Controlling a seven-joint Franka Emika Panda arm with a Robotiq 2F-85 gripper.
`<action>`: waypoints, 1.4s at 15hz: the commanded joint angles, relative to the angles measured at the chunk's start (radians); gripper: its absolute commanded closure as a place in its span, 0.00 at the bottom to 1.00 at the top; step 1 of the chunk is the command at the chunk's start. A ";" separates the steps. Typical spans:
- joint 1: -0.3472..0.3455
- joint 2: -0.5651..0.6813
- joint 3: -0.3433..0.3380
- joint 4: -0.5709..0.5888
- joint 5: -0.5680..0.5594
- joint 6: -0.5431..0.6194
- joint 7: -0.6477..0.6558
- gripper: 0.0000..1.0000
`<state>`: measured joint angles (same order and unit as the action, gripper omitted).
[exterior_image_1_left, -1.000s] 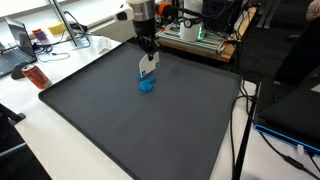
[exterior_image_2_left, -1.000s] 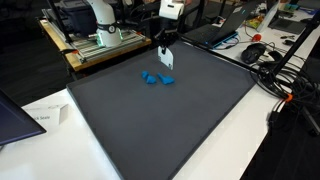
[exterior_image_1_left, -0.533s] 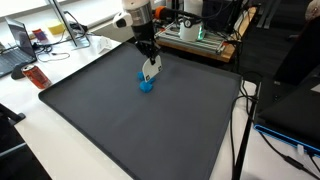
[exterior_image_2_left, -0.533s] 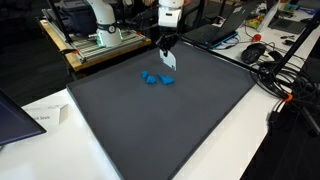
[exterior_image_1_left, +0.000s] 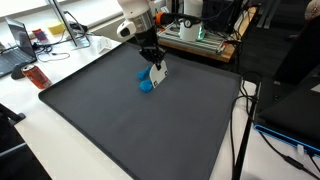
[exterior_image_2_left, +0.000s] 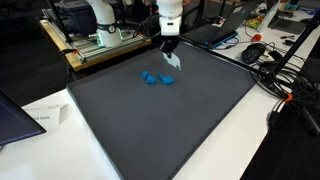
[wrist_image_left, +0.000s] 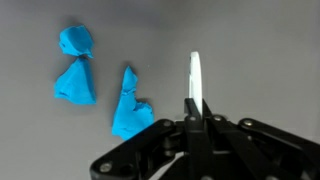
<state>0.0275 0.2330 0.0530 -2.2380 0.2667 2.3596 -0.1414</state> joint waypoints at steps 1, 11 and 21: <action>-0.032 0.011 0.030 -0.003 0.076 0.017 -0.099 0.99; -0.058 0.030 0.050 0.019 0.081 -0.036 -0.290 0.99; -0.137 0.155 0.038 0.247 0.064 -0.297 -0.497 0.99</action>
<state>-0.0850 0.3271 0.0896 -2.0842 0.3299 2.1399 -0.5905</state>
